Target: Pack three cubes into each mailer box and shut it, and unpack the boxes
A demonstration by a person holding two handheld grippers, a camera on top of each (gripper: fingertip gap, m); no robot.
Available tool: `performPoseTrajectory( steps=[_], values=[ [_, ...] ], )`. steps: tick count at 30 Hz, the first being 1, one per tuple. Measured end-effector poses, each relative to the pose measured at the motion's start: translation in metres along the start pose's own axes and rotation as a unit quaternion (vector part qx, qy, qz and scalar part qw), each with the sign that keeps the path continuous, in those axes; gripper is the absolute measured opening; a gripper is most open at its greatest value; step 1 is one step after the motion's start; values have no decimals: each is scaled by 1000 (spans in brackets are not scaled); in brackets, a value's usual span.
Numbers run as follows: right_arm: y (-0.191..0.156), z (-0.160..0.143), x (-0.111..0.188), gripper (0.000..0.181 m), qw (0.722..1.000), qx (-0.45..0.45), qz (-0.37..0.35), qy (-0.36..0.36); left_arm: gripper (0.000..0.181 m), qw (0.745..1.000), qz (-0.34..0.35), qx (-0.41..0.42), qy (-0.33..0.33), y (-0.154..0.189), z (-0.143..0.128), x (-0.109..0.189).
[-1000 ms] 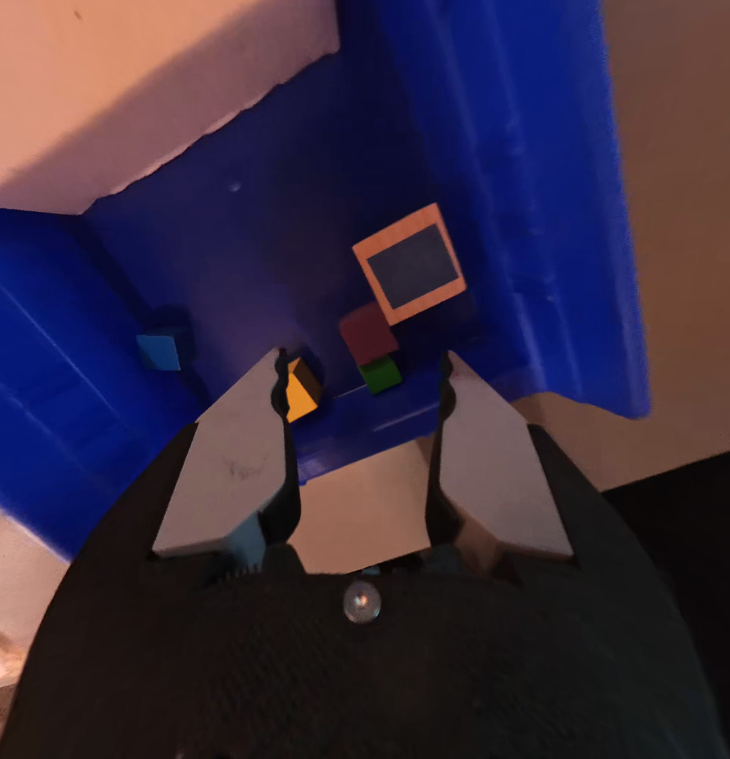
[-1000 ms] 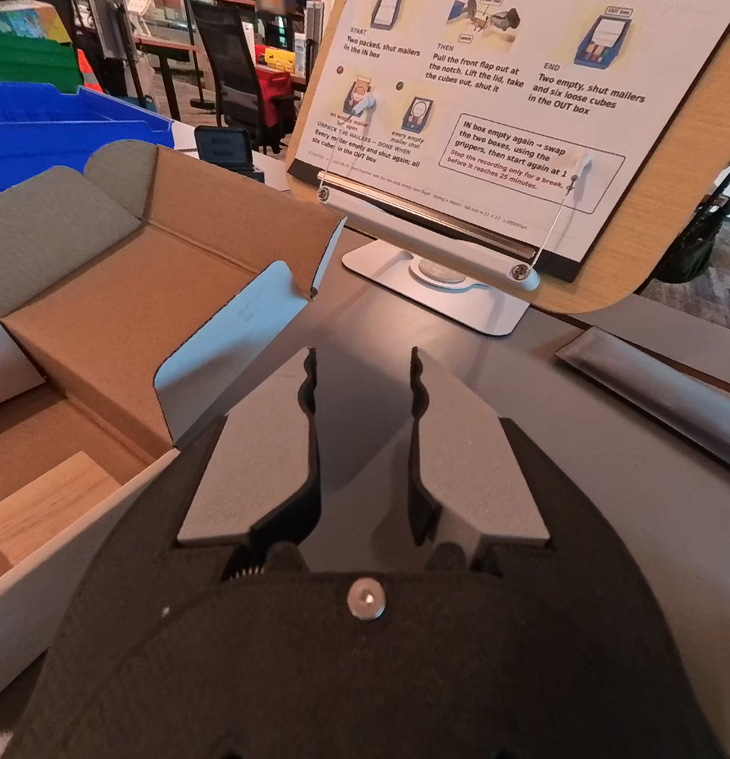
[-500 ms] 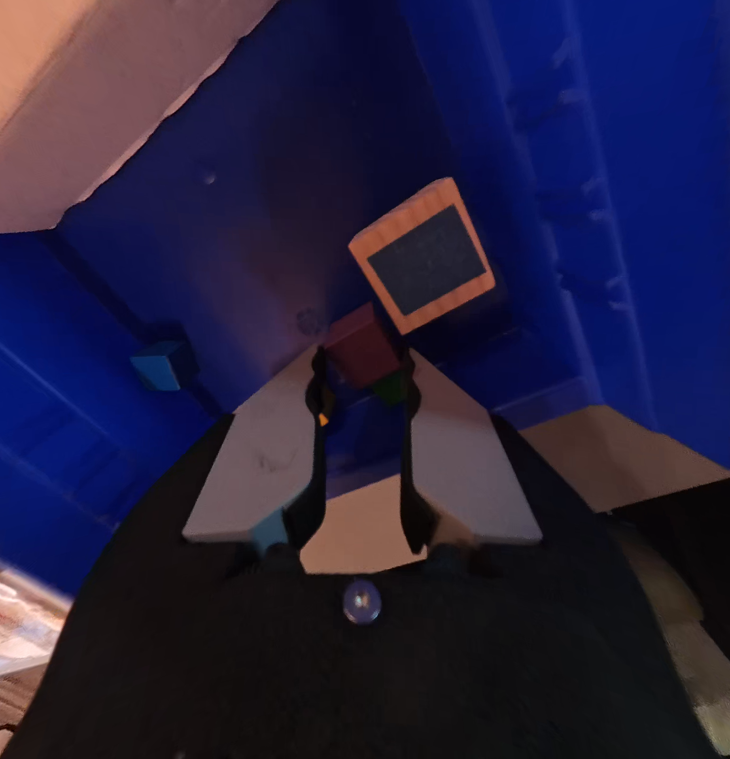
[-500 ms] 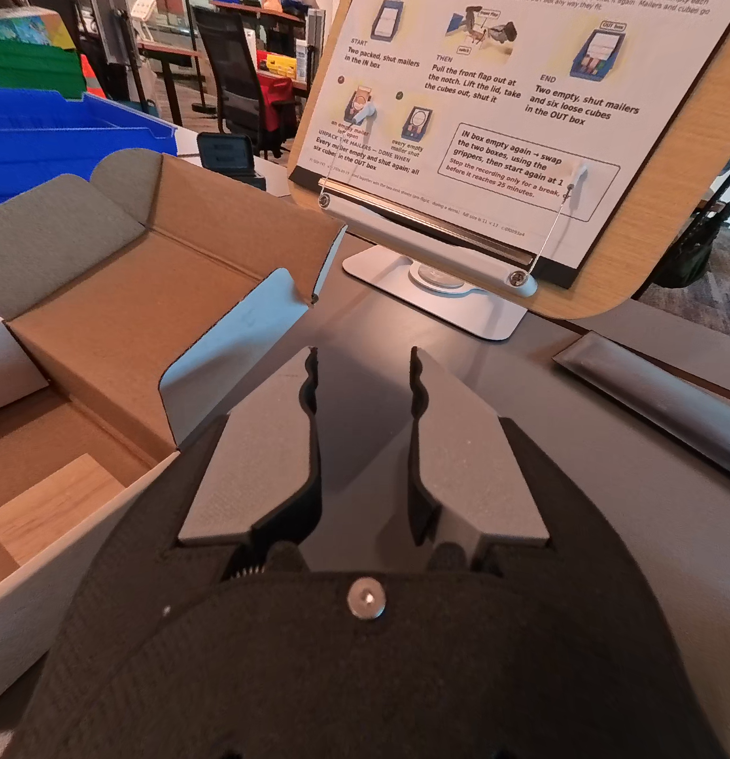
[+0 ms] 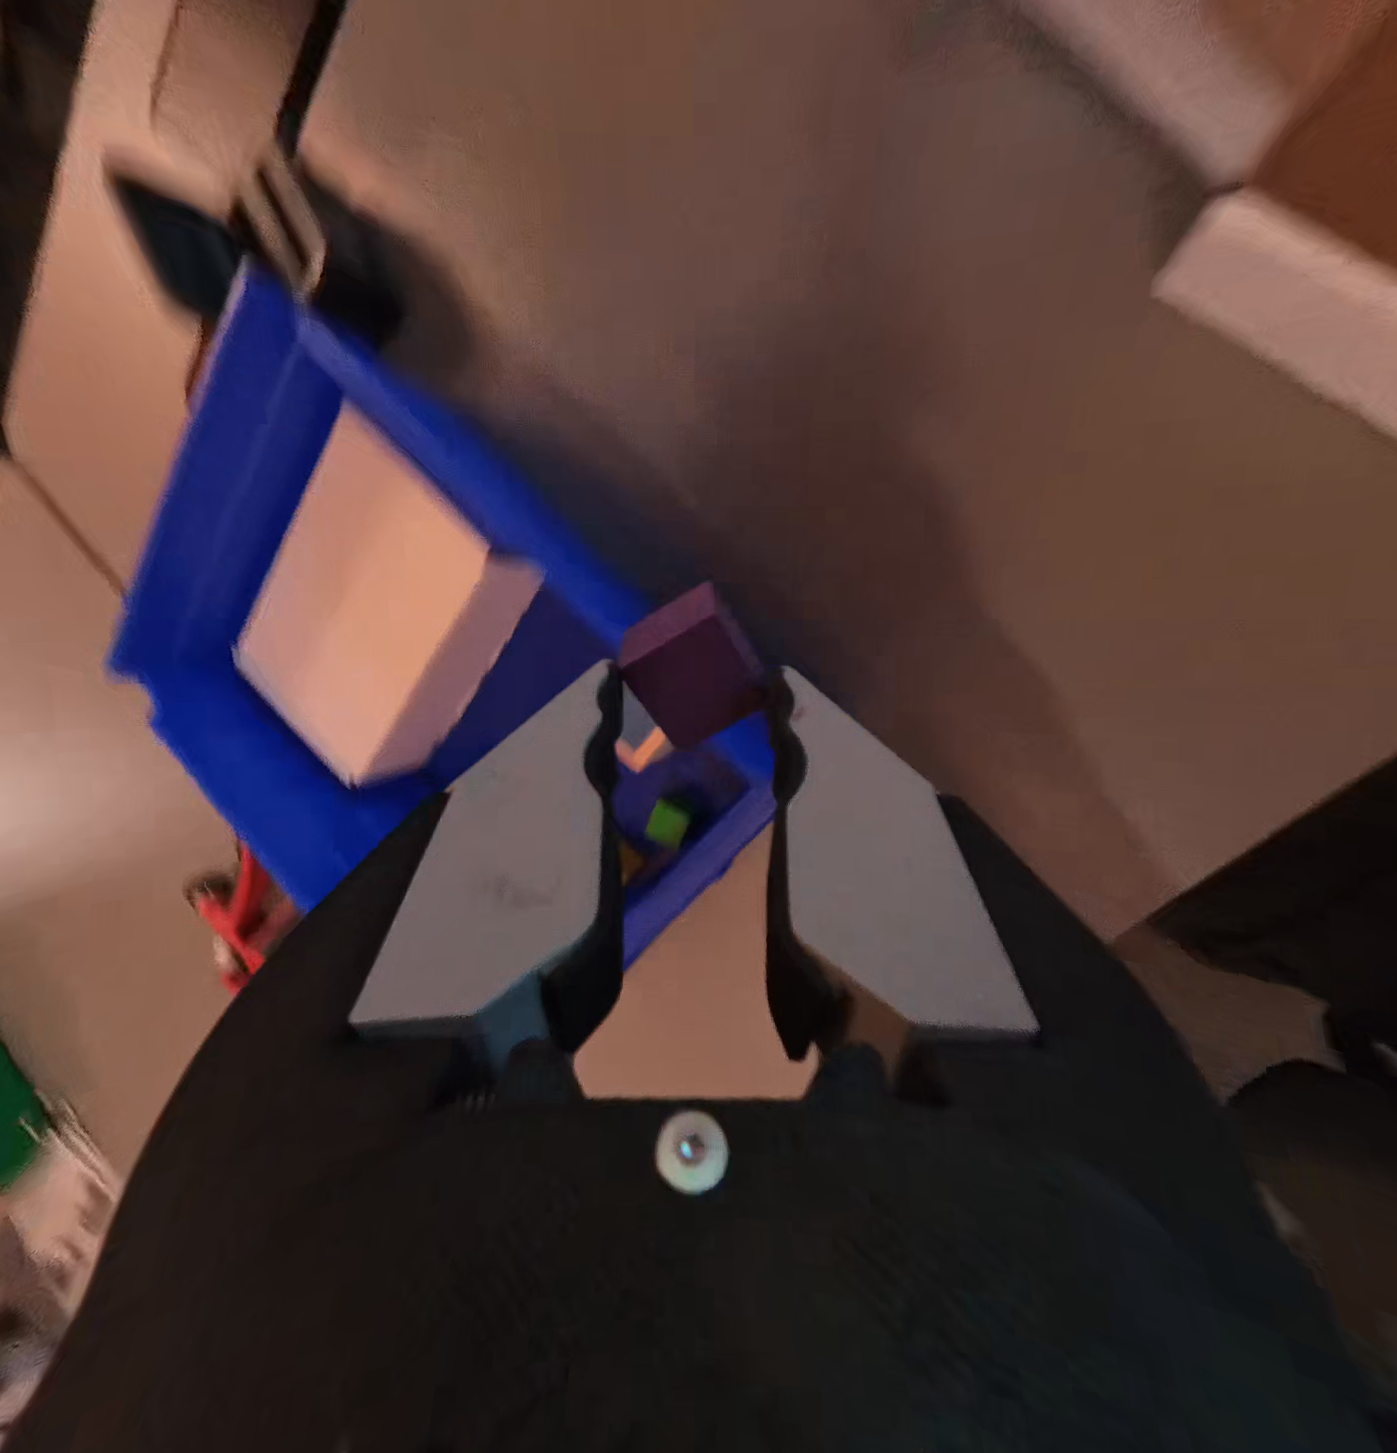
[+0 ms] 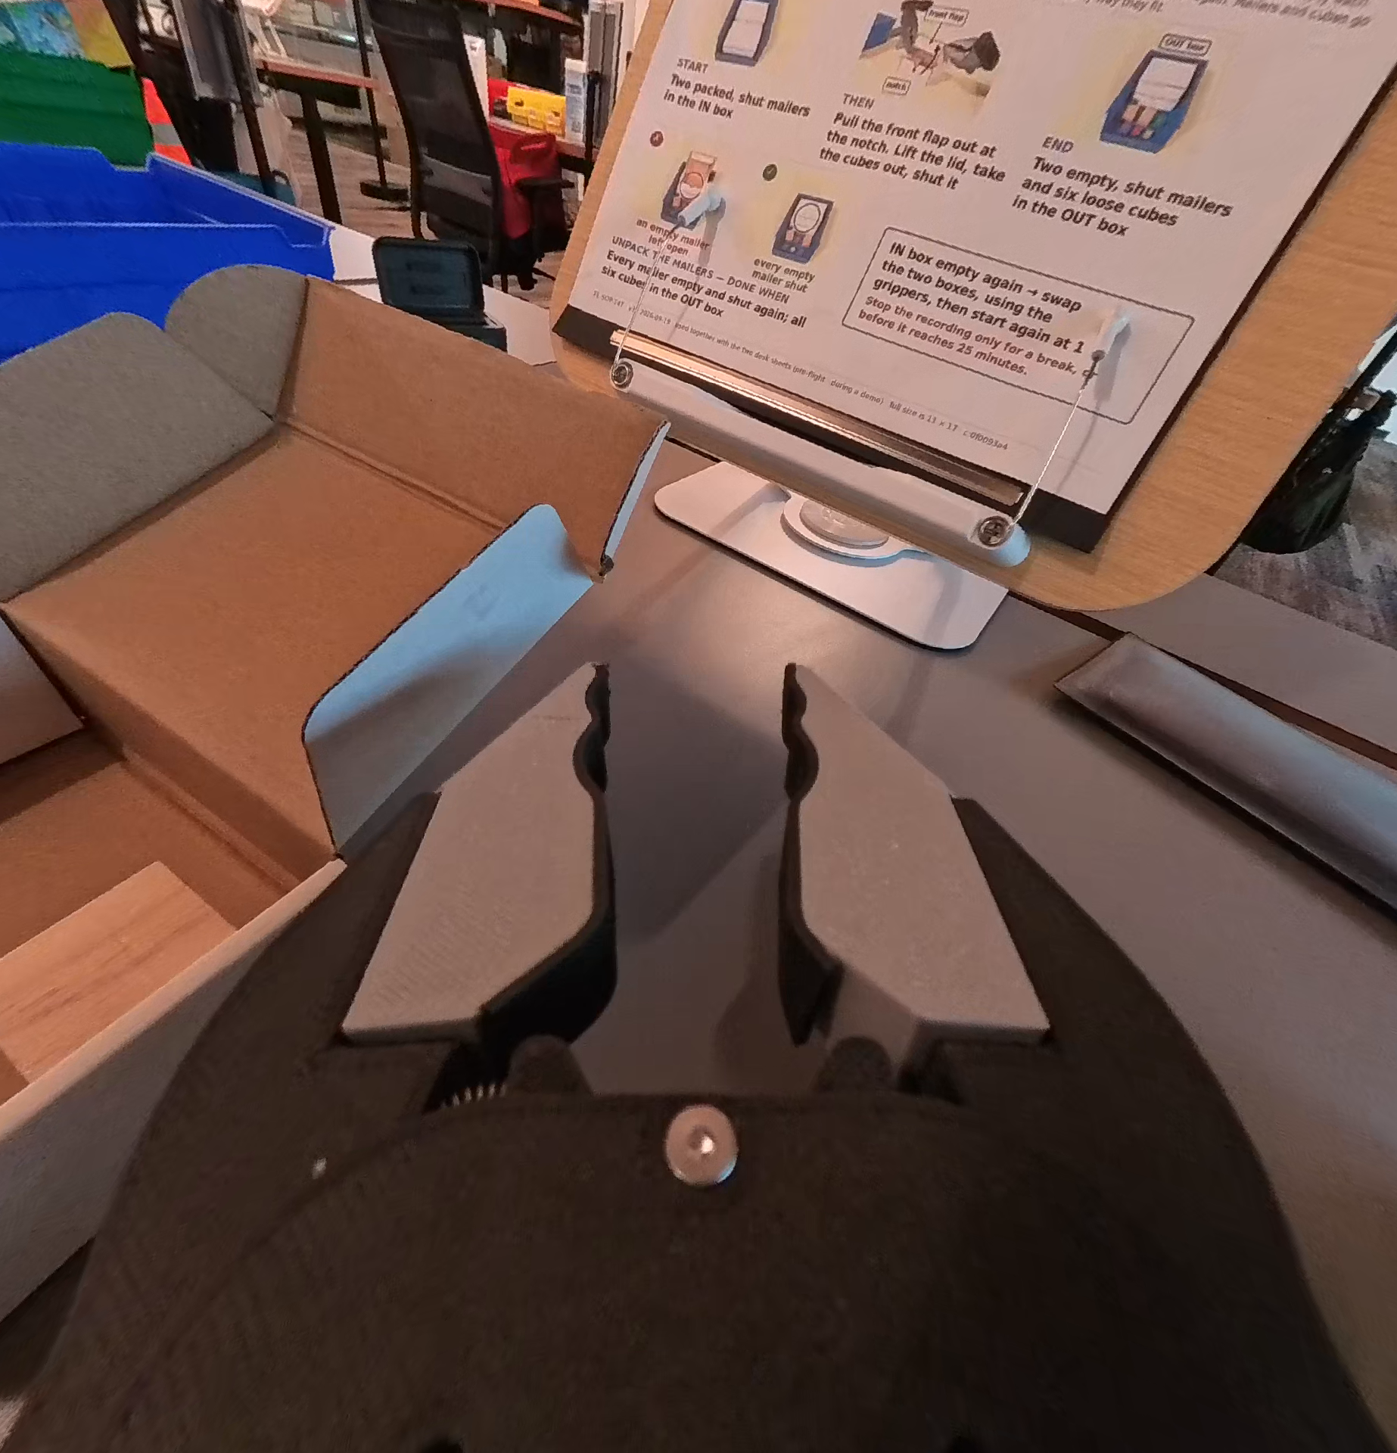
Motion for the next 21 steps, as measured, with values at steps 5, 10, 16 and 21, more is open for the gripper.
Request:
performPoseTrajectory(
  steps=[5, 10, 16, 21],
  values=[
    [1, 1, 1, 41, 1000, 1, -4, 2, 36, 976, -55, -195, 83, 101, 85, 6],
    [4, 2, 3, 41, 1000, -8, -7, 7, 36, 953, -123, -276, 30, 179, 117, -41],
    [3, 3, 3, 41, 1000, -4, -4, 9, 36, 931, -188, -311, -40, 217, 128, -97],
    [1, 4, 2, 41, 1000, 2, -1, 9, 36, 922, -202, -324, -62, 236, 134, -123]
  ],
)
Point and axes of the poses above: each gripper's, where its closed fingertips meet, x back along the fingers, z out of its top, y = z × x across the jaws, the point moved 2 cm from there along x, back along the fingers, and after that the axes turned 3 degrees about y, right-handed, at the moved point
